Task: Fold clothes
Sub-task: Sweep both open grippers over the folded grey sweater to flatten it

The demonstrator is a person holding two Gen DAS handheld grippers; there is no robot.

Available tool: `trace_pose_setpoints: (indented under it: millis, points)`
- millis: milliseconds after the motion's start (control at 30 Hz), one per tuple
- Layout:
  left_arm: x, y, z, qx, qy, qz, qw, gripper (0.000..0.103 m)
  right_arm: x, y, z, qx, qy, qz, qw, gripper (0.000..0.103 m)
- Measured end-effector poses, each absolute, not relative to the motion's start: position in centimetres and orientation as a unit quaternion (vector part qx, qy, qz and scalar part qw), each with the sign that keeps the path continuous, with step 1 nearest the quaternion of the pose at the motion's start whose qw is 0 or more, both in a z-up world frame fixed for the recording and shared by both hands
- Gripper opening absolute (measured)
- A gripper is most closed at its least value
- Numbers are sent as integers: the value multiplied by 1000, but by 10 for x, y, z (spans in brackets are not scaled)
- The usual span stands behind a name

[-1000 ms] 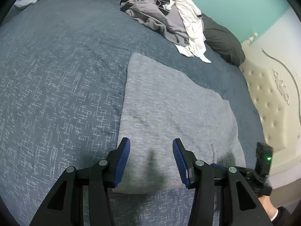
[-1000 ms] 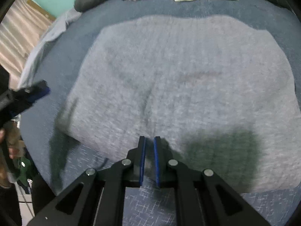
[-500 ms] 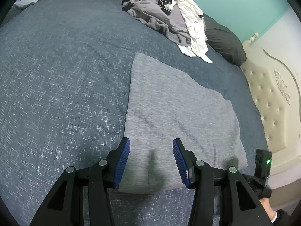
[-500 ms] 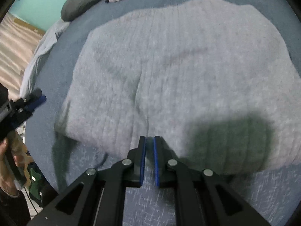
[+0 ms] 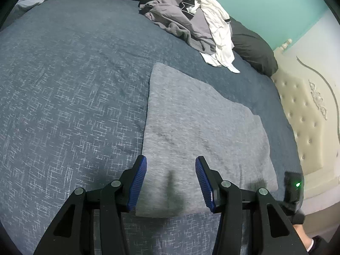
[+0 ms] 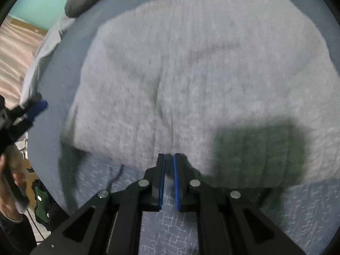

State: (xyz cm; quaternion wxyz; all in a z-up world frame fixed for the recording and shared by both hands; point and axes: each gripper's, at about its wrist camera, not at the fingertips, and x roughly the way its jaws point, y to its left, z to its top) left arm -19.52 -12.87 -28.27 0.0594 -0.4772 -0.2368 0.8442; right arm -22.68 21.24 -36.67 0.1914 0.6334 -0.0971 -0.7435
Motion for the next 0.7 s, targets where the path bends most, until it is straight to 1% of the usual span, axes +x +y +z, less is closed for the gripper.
trace_pose_setpoints:
  millis: [100,300,533,700]
  points:
    - [-195,-129,-281,-478,-235,844,59,52,-223,217,-376,638,-99,-740,189,5]
    - [-196,-131,-277,-475,-235,846,59,52,-219,218,-360,634,-99,-742,195,6]
    - [-196,-131,-275,-477,-232,846,58,52,-213,214,-378,642,-81,-738,189,5]
    - [-197,-133,-273,-478,-228,846,58,52,-214,221,-362,632,-89,-746,191,5]
